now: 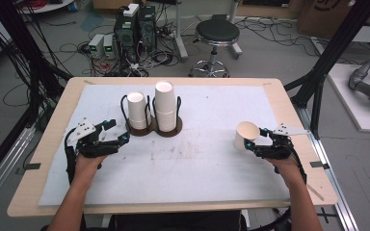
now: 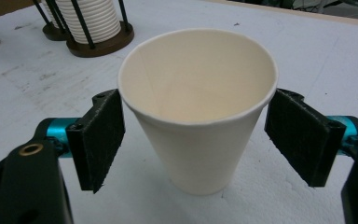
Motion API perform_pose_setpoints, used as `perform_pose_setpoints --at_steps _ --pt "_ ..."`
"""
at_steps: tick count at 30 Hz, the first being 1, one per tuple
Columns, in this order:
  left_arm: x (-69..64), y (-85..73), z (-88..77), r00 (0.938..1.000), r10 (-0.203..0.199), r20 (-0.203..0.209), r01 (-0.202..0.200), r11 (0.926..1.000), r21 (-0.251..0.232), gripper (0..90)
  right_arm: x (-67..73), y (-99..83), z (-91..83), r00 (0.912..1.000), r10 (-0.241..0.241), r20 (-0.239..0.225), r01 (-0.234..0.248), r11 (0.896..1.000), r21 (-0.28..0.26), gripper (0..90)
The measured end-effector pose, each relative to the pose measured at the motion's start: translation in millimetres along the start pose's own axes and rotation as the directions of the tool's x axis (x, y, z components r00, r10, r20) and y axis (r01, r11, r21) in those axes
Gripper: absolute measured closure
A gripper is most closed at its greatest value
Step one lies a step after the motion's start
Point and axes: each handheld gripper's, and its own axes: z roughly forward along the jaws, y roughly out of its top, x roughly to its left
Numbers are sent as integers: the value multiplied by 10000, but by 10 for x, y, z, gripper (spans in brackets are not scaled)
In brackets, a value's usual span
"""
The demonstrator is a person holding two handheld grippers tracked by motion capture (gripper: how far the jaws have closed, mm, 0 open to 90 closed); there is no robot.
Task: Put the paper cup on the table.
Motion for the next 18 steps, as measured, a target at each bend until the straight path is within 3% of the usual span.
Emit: perform_pose_setpoints --at_steps 8,18 --pt "-8 7 -4 9998 -127 173 128 9999 -85 209 32 -77 -210 10000 29 31 -29 9999 166 207" --pt "-10 18 0 9994 -201 285 205 9997 -148 210 105 51 -383 9998 9 221 5 9979 -653 207"
